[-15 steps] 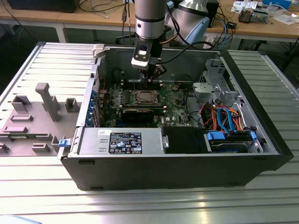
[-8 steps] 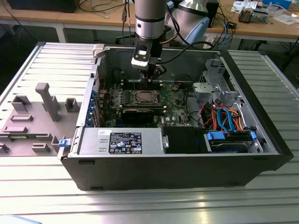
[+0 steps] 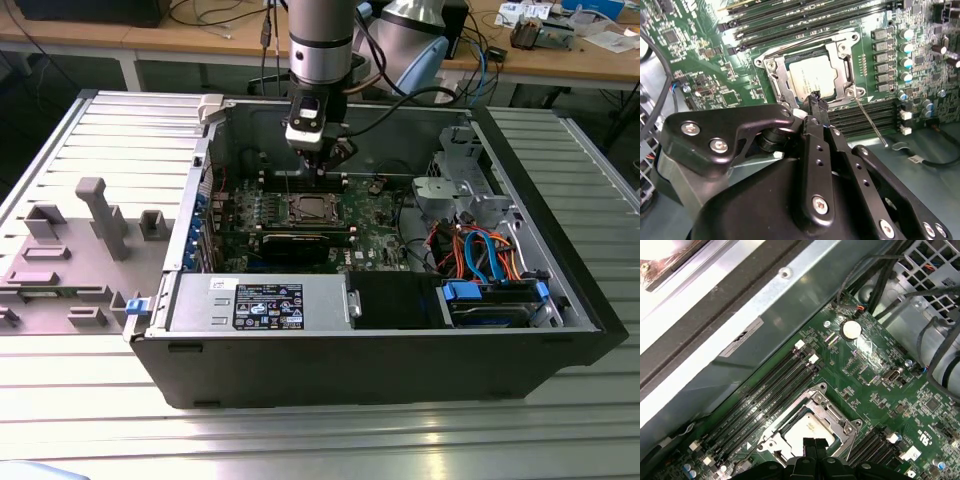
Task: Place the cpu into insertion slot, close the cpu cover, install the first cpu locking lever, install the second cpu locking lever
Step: 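Install the first cpu locking lever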
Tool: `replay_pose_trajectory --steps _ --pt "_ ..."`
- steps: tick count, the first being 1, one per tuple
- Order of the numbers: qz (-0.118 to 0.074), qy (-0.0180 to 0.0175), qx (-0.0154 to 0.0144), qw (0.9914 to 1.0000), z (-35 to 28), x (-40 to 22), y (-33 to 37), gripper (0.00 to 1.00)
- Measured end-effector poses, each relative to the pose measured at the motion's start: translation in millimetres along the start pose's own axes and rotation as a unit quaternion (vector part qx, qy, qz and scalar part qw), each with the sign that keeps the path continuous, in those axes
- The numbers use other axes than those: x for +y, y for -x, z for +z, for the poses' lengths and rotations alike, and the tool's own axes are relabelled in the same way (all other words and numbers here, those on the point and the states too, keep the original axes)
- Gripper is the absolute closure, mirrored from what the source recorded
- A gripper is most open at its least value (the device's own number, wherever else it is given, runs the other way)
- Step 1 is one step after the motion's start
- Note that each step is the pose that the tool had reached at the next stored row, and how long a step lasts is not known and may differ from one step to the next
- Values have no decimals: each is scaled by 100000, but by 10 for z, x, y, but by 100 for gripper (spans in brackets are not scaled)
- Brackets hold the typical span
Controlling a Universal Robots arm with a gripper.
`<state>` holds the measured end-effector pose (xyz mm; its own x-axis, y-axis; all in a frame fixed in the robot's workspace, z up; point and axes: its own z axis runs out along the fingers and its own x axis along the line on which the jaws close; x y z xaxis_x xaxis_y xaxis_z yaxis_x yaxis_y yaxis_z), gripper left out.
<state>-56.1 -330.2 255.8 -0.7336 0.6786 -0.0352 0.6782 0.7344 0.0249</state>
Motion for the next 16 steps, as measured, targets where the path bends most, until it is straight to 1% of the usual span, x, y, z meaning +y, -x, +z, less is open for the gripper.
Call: replay_pose_trajectory --steps 2,4,5,6,7,8,9,13,14,16 --pt "-1273 50 34 99992 1 0 0 89" --pt "-2646 97 69 99965 2 0 0 89" --pt "-3939 142 99 99922 3 0 0 89" --pt "-4569 166 116 99895 4 0 0 89" --pt "-5326 191 137 99858 5 0 0 89" --pt "-6875 239 173 99763 6 0 0 89" --pt "-7843 275 197 99691 6 0 0 89" --pt "-10460 369 264 99450 7 0 0 89" --pt "-10788 382 270 99415 7 0 -1 89" --pt "-10905 387 275 99402 7 0 0 89"
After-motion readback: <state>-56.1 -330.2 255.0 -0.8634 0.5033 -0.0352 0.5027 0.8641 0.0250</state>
